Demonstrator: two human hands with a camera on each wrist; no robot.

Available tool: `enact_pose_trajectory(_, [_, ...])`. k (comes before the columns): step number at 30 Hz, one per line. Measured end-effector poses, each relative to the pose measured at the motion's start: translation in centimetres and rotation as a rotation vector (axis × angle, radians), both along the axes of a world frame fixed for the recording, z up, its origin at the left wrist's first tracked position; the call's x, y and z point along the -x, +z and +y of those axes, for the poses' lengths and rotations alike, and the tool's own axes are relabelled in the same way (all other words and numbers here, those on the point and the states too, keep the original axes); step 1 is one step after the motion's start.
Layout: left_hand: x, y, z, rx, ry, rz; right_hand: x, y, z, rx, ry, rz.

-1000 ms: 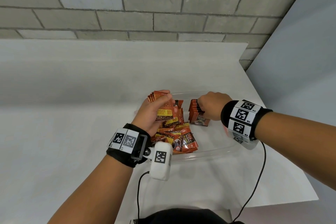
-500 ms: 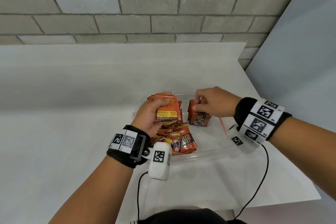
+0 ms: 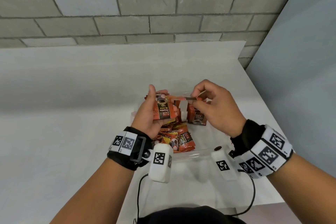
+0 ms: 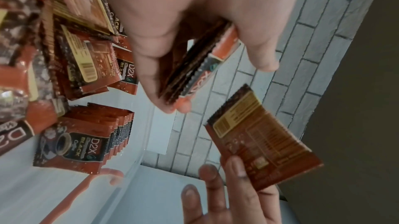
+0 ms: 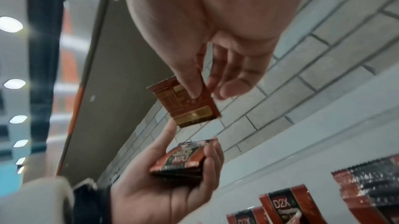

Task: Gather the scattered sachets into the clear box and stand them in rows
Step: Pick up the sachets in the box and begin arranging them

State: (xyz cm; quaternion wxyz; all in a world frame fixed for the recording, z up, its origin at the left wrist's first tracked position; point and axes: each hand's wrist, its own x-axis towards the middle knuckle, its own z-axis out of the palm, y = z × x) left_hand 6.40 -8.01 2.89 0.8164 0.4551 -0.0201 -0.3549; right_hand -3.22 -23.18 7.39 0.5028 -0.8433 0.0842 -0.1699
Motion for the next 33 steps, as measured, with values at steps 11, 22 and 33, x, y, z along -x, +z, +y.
enact_pose_trajectory(11, [0.5, 1.1, -0.3, 0.060, 0.079, -0.110, 1.6, -0.6, -0.2, 0.216, 0.185, 0.213])
enact_pose_trajectory(22, [0.8, 1.0, -0.4, 0.043, 0.017, -0.120, 0.4, -0.7, -0.3, -0.094, 0.039, 0.203])
enact_pose_trajectory(33, [1.7, 0.1, 0.0, 0.100, -0.178, -0.142, -2.0, 1.5, -0.3, 0.054, 0.077, 0.204])
